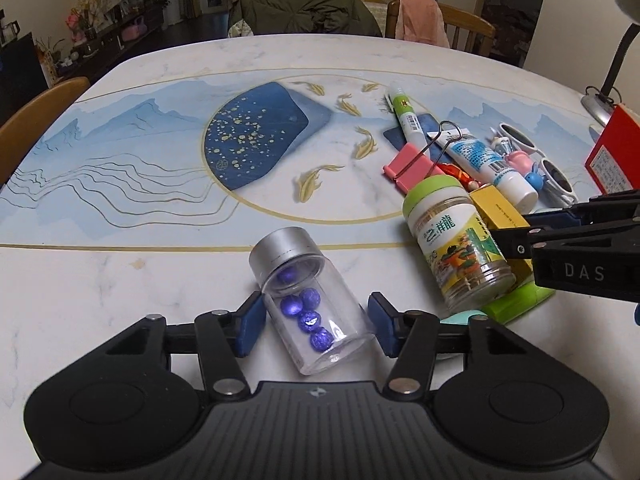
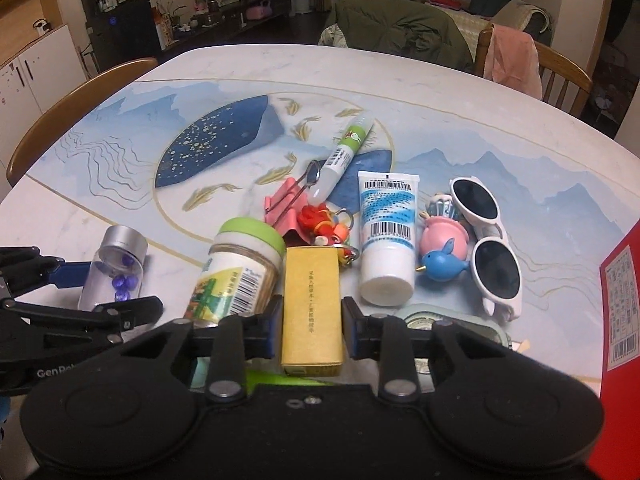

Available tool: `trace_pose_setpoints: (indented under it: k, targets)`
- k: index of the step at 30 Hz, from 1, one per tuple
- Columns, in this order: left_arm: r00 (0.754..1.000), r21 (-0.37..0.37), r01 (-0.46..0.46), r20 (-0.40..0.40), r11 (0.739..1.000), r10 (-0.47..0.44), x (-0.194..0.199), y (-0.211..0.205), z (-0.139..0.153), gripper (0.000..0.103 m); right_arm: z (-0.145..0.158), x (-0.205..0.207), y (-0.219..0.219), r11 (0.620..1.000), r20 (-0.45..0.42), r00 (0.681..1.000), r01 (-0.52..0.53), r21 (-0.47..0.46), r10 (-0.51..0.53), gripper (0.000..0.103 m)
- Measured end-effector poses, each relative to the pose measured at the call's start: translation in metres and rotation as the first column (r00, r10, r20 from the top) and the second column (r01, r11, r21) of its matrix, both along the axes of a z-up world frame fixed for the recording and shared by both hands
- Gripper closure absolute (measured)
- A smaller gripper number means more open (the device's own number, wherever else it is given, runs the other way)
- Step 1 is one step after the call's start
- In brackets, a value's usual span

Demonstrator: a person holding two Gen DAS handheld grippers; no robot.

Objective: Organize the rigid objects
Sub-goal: 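Grasp the clear capsule jar with the left tool while the right tool grasps the yellow box, then carry both items into the red box and open both tools to release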

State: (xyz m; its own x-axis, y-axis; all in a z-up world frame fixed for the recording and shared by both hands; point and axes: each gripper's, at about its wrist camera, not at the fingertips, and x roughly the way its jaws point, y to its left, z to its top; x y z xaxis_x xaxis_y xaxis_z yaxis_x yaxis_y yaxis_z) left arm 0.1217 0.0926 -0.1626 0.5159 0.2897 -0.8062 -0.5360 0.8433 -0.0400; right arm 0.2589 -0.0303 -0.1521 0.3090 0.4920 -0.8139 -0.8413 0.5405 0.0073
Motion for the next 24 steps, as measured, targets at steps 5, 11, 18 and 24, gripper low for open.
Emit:
trace_pose_setpoints:
  k: [5,11,18,24]
  targets:
    - [1.000,0.002,-0.010,0.023,1.000,0.010,-0.009,0.003,0.006,0.047,0.005,-0.006,-0.005,0.999,-0.003,0.999,0.042,0.012,-0.042,0.075]
    - [0.997,-0.005,-0.001,0.078,1.000,0.001,-0.026,0.002,0.025,0.048,0.023,-0.017,-0.025,0.992,-0.027,0.994,0.110,0.059,-0.108,0.075]
    - [0.988,-0.011,0.082,0.133,0.997,-0.080,-0.038,-0.013,0.059,0.047,0.062,-0.037,-0.063,0.970,-0.022,0.982,0.191,0.152,-0.190,0.075]
    - [0.956,-0.021,0.228,0.194,0.974,-0.219,-0.030,-0.042,0.100,0.047,0.098,-0.051,-0.100,0.941,-0.009,0.961,0.271,0.204,-0.275,0.075]
